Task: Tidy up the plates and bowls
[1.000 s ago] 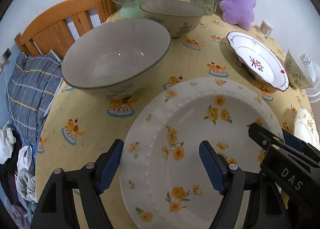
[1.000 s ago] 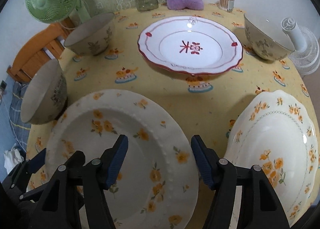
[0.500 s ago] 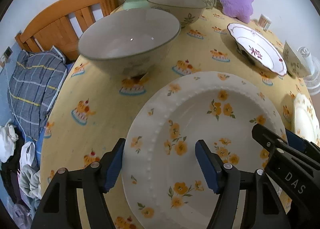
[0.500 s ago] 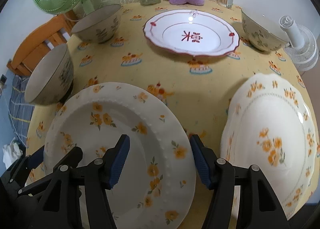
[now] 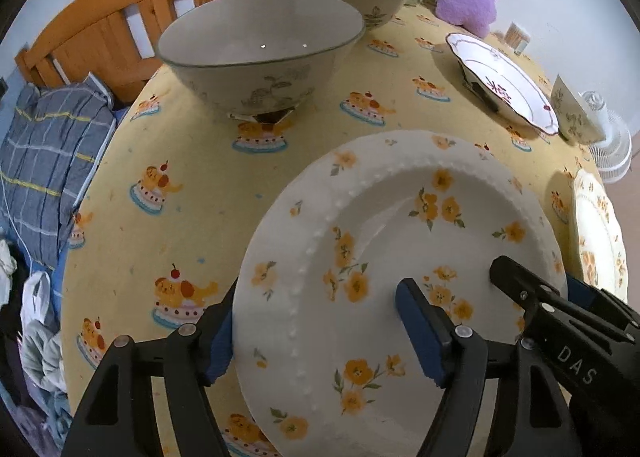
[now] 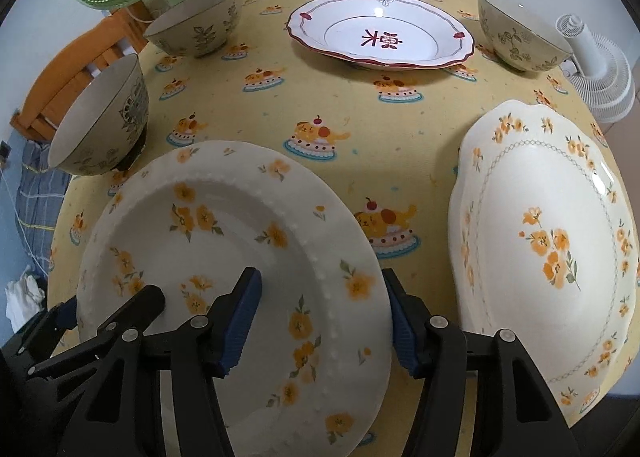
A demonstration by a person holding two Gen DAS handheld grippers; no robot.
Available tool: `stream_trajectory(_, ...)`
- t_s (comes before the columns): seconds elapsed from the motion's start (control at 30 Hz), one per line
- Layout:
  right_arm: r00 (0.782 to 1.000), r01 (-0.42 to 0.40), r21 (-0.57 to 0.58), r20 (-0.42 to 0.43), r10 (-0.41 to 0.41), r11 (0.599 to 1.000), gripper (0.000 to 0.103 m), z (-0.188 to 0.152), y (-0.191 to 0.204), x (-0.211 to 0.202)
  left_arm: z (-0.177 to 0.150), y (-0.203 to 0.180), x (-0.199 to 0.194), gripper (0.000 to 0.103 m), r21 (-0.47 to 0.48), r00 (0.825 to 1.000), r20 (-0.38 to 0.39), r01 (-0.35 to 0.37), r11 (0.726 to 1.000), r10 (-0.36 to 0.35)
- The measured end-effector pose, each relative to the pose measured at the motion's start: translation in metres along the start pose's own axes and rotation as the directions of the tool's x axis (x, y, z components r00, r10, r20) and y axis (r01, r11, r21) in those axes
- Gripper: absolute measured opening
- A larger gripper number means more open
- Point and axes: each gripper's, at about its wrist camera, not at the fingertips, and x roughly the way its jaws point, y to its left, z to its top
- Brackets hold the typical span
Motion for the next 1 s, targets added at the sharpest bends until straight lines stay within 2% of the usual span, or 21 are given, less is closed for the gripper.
stream_trajectory(0.5, 0.999, 0.021, 0.011, -0.032, -0.021, 1.000, 0.063, -0.005, 0.007, -0.003, -0.009, 0.000, -0.008, 0.074, 0.023, 1.000, -0.004, -0.022, 0.999, 0.022)
stream_trajectory(0.7, 0.998, 0.058, 0.010, -0.031, -0.058, 0.998, 0.063, -0.014, 0.011, -0.012, -0.018, 0.002, -0.015, 0.073, 0.049, 1.000, -0.023, 0.011, 0.999, -0.010)
stream_trajectory(1.0, 0.996, 0.088, 0.038, 0.023, -0.089, 0.995, 0.063, -0.029, 0.014, -0.048, -0.022, 0.001, -0.043, 0.072, 0.087, 0.997, 0.049, 0.051, 0.995, -0.056)
